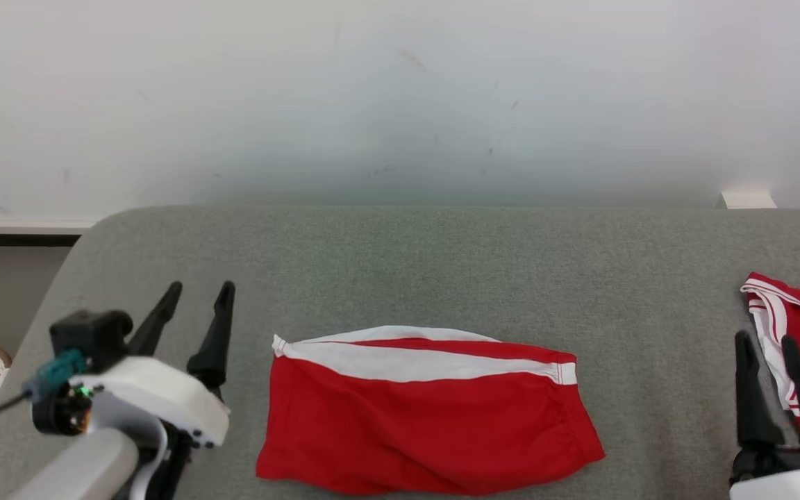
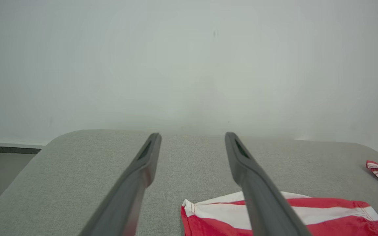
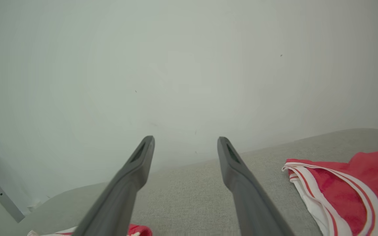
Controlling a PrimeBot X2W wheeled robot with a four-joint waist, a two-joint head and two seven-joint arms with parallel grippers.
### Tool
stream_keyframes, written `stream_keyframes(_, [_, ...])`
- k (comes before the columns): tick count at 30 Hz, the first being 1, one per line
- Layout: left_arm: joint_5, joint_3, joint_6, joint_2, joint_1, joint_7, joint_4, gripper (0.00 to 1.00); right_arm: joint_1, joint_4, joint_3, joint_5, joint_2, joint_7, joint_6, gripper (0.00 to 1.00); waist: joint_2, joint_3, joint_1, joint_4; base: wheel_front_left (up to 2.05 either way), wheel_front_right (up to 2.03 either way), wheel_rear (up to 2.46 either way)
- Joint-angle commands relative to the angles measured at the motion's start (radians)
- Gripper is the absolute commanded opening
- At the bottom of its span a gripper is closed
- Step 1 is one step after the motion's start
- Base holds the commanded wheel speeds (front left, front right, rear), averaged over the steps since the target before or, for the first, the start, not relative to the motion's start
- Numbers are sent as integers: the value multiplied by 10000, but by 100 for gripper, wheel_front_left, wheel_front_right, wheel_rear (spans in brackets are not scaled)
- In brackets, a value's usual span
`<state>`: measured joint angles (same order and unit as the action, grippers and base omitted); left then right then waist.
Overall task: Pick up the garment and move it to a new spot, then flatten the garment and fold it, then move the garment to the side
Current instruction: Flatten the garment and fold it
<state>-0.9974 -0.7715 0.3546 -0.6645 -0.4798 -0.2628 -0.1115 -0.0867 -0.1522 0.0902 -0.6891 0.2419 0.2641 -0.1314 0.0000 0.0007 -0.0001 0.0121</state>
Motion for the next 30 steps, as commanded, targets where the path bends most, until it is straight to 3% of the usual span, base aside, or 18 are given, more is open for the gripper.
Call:
stream_keyframes(1, [188,138,21,47,289,-8,14,100,191,87,-54,227,-17,-10,19,100,0,-2,1,-12,0,0,0])
stream_keyframes(3, [914,1112,24,562,1104,-11,171,100,523,351,-326,809,-492,-11,19,100,0,-11,1,-75,0,0,0])
stream_keyframes(6, [2096,2272,-323,1291,2264,-11,442,100,980,377,-519,1556,-980,-9,19,100,0,-69,1,-221,0,0,0])
stream_keyframes(12, [4085,4158,-1147,2815,4313,-13,886,100,1529,60,-499,2549,-1341,-20,19,100,0,-229,1,-414,0,0,0])
stream_keyframes(21, [5516,5366,-2948,4404,4650,-11,-38,100,642,-829,66,2986,-1463,-1008,19,100,0,-208,1,-150,0,0,0])
stream_keyframes(30, [6291,5898,-3931,5266,4347,-9,-977,100,-933,-2581,946,3278,-1590,-2673,19,100,0,-186,1,329,0,0,0])
